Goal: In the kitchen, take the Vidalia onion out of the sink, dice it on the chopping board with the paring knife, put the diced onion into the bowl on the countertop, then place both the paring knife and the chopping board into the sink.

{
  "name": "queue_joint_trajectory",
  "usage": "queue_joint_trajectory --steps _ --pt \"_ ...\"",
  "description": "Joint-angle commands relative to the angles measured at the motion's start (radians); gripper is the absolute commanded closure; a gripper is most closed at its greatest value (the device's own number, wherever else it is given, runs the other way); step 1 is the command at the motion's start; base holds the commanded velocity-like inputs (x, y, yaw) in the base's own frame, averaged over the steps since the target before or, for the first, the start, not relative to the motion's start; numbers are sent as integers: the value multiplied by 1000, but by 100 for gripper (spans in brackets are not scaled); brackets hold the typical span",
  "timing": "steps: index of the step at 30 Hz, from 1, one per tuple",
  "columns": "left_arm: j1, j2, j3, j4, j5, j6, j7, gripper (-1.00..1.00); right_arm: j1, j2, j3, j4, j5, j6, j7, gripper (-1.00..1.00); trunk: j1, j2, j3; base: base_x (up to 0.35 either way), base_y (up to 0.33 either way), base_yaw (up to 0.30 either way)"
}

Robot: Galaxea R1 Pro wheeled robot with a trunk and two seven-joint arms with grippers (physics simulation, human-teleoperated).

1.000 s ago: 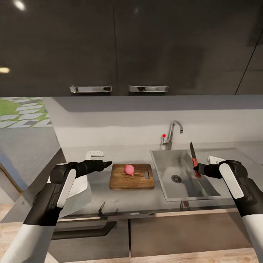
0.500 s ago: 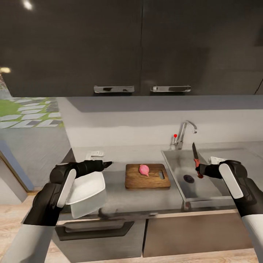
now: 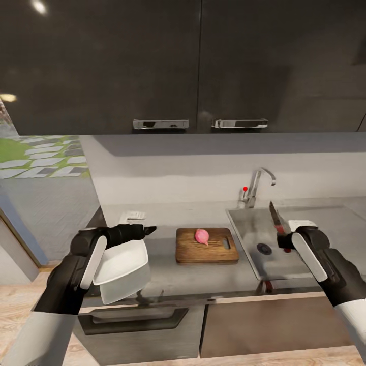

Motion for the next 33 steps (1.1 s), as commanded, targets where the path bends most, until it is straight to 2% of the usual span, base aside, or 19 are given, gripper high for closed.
queue_joint_trajectory --steps 1,4,6,8,9,10,12,15,17,19,20,21,23,24,26,28,30,33 --pt "-1 0 -1 6 0 3 -2 -100 1 -2 66 -1 13 -22 -13 100 1 -2 -2 0 0 0" --pt "-1 -1 -1 11 0 3 -2 -100 7 -3 127 -1 62 -47 -15 100 1 -2 -2 0 0 0" --pt "-1 -1 -1 12 0 3 -2 -100 12 -3 157 -1 99 -57 -14 100 1 -2 -2 0 0 0" --pt "-1 -1 -1 13 0 3 -2 -100 17 -4 187 -1 145 -99 -14 100 1 -2 -2 0 0 0" --pt "-1 -1 -1 13 0 3 -2 -100 17 -4 192 -1 156 -114 -14 100 1 -2 -2 0 0 0" --pt "-1 -1 -1 14 0 3 -2 -100 21 -11 201 -1 184 -165 -13 100 1 -2 -2 0 0 0" --pt "-1 -2 -2 18 0 2 -2 -100 23 -46 208 -1 209 -241 -10 100 1 -2 -2 0 0 0" --pt "-1 -3 -2 34 0 -8 -2 -100 24 -74 220 -1 220 -295 -8 100 1 -2 -2 0 0 0" --pt "-1 -3 -3 39 0 -18 -2 -100 24 -82 229 -1 227 -306 -7 100 1 -2 -2 0 0 0" --pt "-1 -4 -3 43 0 -33 -2 -100 24 -88 263 -1 253 -317 -6 100 1 -2 -2 0 0 0" --pt "-1 -4 -3 45 0 -39 -2 -100 24 -91 303 -1 282 -322 -5 100 1 -2 -2 0 0 0" --pt "-1 -6 -4 47 0 -47 -2 -100 24 -96 411 -2 365 -338 -4 100 1 -2 -2 0 0 0" --pt "-1 -8 -5 47 0 -49 -2 -100 24 -100 448 -3 403 -352 2 100 1 -2 -2 0 0 0" --pt "-1 -10 -5 47 0 -51 -2 -100 24 -133 474 -10 443 -371 83 100 1 -2 -2 0 0 0" --pt "-1 -10 -5 46 0 -51 -2 -100 24 -167 475 -20 453 -378 157 100 1 -2 -2 0 0 0" --pt "-1 -10 -5 47 0 -51 -2 -100 24 -216 462 -32 461 -412 242 100 1 -2 -2 0 0 0" --pt "-1 -10 -4 47 0 -51 -2 -100 24 -242 447 -38 468 -451 275 100 1 -2 -2 0 0 0" --pt "-1 -11 -5 48 0 -51 -2 -100 24 -265 437 -44 532 -491 300 100 1 -2 -2 0 0 0"
